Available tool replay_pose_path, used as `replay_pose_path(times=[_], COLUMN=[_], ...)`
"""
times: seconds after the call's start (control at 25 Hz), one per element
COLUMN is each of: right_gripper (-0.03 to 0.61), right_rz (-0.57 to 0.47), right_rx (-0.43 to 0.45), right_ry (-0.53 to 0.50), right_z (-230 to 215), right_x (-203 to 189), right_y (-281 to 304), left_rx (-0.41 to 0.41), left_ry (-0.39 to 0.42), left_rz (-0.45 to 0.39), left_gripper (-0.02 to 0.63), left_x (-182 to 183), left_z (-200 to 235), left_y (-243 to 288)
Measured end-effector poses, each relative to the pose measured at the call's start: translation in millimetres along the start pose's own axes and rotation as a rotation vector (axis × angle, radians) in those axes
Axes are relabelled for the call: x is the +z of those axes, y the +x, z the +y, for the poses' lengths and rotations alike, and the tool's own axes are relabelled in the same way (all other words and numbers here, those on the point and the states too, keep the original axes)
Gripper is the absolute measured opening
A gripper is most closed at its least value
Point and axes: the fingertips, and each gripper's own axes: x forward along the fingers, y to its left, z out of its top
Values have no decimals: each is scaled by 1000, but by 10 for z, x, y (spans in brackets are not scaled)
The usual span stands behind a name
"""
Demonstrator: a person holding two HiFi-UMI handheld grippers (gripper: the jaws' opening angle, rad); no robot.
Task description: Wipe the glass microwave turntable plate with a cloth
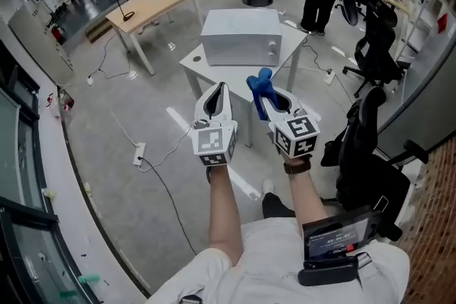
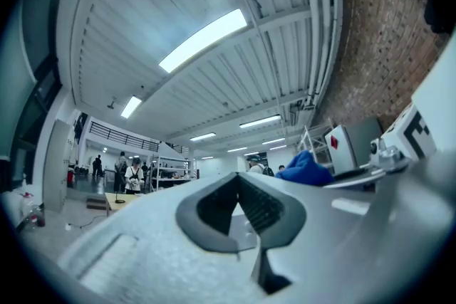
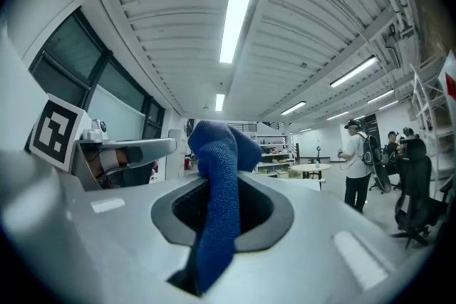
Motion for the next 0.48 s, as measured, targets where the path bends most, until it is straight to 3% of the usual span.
replay_pose_path(times=[0.24, 0.48], right_gripper=[66, 66], right_rz=[-74, -64], right_rx=[43, 76], right_ry=[16, 39], right_z=[-468, -920], right_x=[364, 310], right_y=[774, 1272], left_rx=[12, -7], left_ry=[74, 97], left_rz=[-48, -9], left_gripper=[3, 3], left_x=[253, -17], left_z=[229, 154], left_y=[783, 1514])
